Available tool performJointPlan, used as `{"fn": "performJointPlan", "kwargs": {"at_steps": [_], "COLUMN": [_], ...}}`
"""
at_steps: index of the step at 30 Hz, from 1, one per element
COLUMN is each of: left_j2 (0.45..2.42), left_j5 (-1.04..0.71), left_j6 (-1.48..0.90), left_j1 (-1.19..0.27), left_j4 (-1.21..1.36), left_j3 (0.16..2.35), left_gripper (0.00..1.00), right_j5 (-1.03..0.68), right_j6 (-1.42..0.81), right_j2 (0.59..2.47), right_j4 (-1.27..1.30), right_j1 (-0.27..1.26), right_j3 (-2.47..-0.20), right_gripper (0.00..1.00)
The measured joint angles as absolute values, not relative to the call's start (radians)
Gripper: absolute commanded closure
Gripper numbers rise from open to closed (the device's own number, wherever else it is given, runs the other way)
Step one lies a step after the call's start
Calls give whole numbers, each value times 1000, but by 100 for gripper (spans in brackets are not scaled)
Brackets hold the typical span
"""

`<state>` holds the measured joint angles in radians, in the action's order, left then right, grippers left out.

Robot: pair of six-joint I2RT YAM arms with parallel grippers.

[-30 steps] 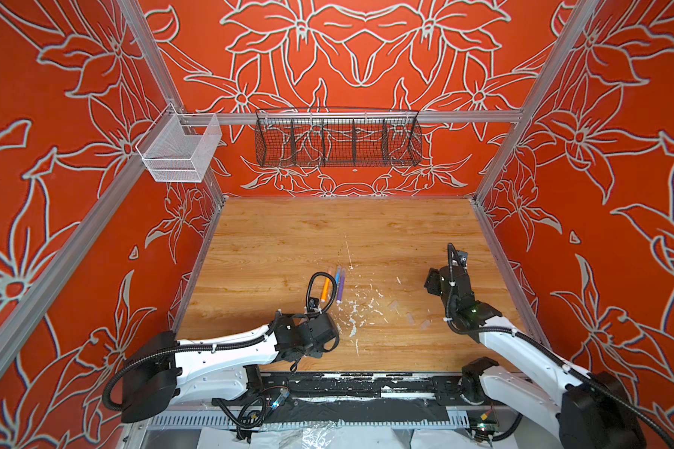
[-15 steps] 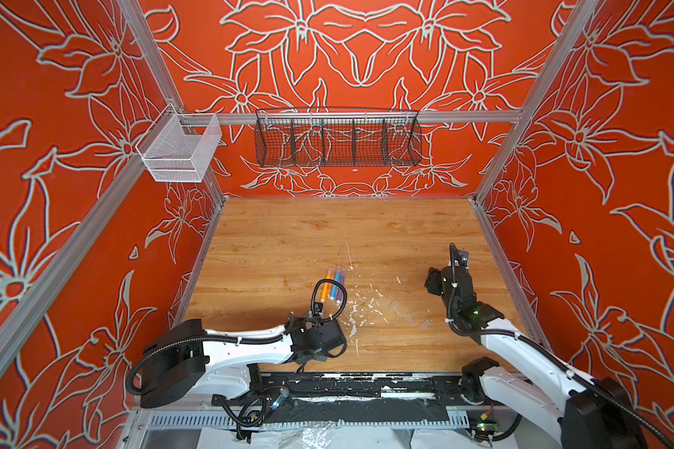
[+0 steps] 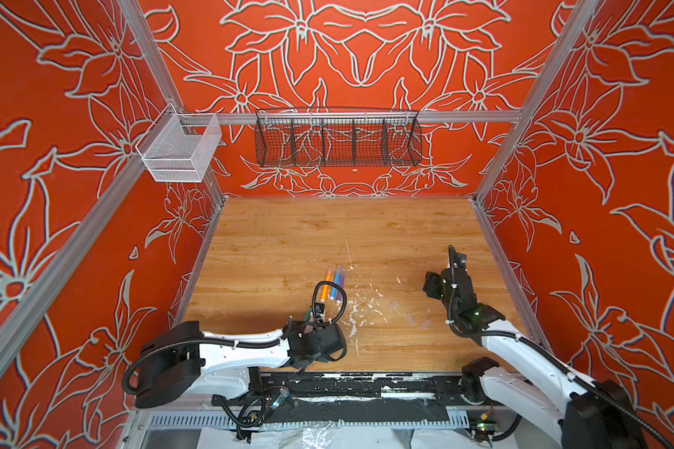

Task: Insert the pens into the pen caps
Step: 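Move the left gripper to the yellow highlighter and grasp it, then lift the yellow highlighter upright with the left gripper while the right gripper approaches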

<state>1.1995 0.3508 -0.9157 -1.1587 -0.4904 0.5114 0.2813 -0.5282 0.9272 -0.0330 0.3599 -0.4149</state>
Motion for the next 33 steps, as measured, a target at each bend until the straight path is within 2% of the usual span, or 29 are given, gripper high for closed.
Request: {"fn": "performJointPlan", "kwargs": {"at_steps": [2, 6, 10, 19, 23, 33], "left_j2": [1155, 1054, 951, 859, 860, 867], "left_j5": [353, 366, 394, 387, 368, 333], "left_j6": [-877, -778, -697, -596, -578, -548], "left_j1": [-1157, -1157, -1156, -1152, -1152, -1152], "left_j4": [-497, -501, -463, -378, -358, -315], "left_j3": [518, 587, 624, 622, 622, 620], "left_gripper": [99, 100, 100, 100, 100, 100], "right_j5": [216, 142, 66, 10, 8, 12], "right_j6": [-564, -630, -710, -838, -852, -900], "right_j2": [907, 827, 789, 935, 1016, 1192], "right_j4": [-34, -30, 49, 362, 443, 546], "right_j1": [387, 548, 709, 983, 1030, 1052], "right_j3": [-414, -414, -415, -418, -435, -511], "right_gripper": [28, 25, 28, 32, 34, 49]}}
